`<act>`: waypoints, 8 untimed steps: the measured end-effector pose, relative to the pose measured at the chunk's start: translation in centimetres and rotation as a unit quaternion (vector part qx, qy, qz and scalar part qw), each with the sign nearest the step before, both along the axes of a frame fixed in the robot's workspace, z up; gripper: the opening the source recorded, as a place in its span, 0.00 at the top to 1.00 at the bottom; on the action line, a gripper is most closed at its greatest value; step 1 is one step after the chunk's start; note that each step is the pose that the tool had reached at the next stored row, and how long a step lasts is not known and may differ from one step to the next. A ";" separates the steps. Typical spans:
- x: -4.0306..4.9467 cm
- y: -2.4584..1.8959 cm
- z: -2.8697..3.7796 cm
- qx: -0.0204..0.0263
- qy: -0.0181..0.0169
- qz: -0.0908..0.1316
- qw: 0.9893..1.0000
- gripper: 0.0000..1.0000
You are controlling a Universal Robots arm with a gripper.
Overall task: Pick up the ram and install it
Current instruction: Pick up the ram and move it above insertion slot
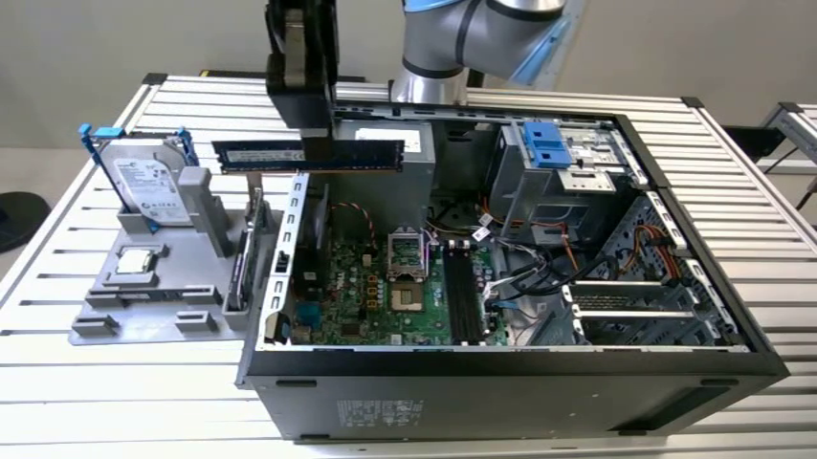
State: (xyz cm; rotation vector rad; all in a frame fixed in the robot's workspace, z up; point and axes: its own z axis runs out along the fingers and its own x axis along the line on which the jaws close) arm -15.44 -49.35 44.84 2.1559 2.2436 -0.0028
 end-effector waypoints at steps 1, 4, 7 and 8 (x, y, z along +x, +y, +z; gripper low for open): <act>0.18 0.00 0.00 0.000 0.000 0.000 1.000 1.00; 0.74 0.00 0.00 0.000 0.000 0.000 1.000 1.00; 1.27 0.00 0.01 0.000 0.000 0.000 1.000 1.00; 1.45 0.00 0.00 0.000 0.000 0.000 1.000 1.00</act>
